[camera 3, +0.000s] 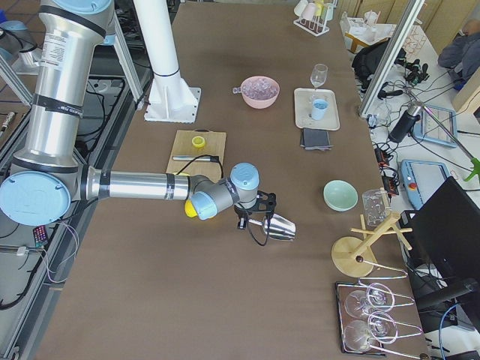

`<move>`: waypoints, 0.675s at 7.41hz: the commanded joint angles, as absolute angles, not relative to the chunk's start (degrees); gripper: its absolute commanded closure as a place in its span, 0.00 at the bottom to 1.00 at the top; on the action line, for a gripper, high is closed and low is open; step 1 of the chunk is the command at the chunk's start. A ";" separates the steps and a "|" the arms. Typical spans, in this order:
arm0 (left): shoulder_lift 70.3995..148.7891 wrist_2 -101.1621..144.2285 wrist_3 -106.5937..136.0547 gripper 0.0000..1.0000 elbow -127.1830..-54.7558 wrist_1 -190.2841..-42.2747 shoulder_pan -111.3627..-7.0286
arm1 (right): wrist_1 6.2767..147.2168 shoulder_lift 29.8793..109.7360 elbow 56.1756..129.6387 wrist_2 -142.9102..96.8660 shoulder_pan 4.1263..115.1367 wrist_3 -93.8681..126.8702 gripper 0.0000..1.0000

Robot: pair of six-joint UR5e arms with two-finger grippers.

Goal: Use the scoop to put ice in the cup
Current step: 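Carry the empty scoop back beside the table edge with the right gripper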

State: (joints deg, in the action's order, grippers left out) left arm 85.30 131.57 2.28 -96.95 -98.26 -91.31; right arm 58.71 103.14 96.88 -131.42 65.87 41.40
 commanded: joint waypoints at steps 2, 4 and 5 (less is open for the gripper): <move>85.52 131.57 2.55 0.01 -96.94 -98.26 -90.62 | 58.62 102.66 95.89 -131.66 65.48 41.22 0.01; 85.52 131.57 2.64 0.01 -97.38 -98.26 -90.44 | 58.71 102.66 95.98 -131.83 65.48 39.56 0.00; 85.43 131.57 2.64 0.01 -97.47 -98.26 -90.53 | 58.80 102.66 96.32 -132.10 65.48 39.46 0.00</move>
State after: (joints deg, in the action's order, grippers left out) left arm 85.50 131.57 2.61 -97.28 -98.26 -90.51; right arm 58.70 102.66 95.97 -131.74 65.48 40.05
